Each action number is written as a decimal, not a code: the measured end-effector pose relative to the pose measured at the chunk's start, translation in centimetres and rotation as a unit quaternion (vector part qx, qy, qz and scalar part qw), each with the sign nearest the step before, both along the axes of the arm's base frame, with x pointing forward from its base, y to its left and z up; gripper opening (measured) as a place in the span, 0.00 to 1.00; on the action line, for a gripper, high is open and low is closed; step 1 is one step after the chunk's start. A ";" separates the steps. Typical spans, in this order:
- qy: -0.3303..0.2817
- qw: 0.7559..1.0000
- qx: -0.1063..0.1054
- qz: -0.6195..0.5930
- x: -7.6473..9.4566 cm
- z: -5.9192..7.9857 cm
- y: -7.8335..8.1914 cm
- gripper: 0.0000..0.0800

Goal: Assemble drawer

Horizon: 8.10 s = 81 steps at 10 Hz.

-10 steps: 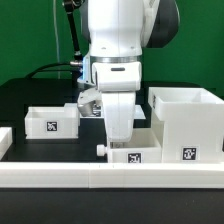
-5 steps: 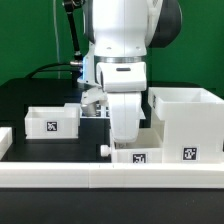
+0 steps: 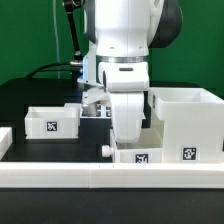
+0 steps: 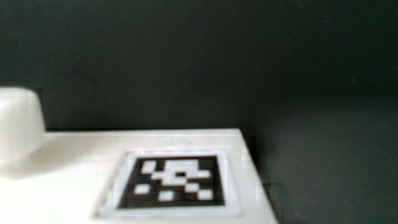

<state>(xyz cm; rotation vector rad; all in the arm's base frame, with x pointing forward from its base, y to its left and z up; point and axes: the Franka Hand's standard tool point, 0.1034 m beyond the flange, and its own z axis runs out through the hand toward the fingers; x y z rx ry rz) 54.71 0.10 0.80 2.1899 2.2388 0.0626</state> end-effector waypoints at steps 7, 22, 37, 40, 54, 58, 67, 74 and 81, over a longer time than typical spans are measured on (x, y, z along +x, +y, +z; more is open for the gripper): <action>-0.011 1.000 0.001 -0.007 0.7 1.5 0.8 0.80; -0.002 0.999 0.050 0.017 4.4 3.7 -7.1 0.81; -0.028 0.998 0.056 0.009 5.0 0.9 -1.4 0.81; -0.027 0.998 0.057 0.004 5.0 0.9 -1.4 0.81; -0.039 0.996 0.057 0.064 5.2 0.1 2.7 0.81; -0.037 0.996 0.058 0.049 5.1 0.0 2.8 0.81; -0.059 0.997 0.039 0.044 4.2 1.9 -5.4 0.81; -0.067 0.996 0.033 -0.040 -1.6 2.9 -7.4 0.81; -0.074 0.955 0.054 -0.282 -2.4 3.5 -9.4 0.81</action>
Offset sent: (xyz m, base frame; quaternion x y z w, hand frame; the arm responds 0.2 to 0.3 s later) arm 0.0023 0.0086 0.0124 -0.0200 -0.0066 0.0170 0.9996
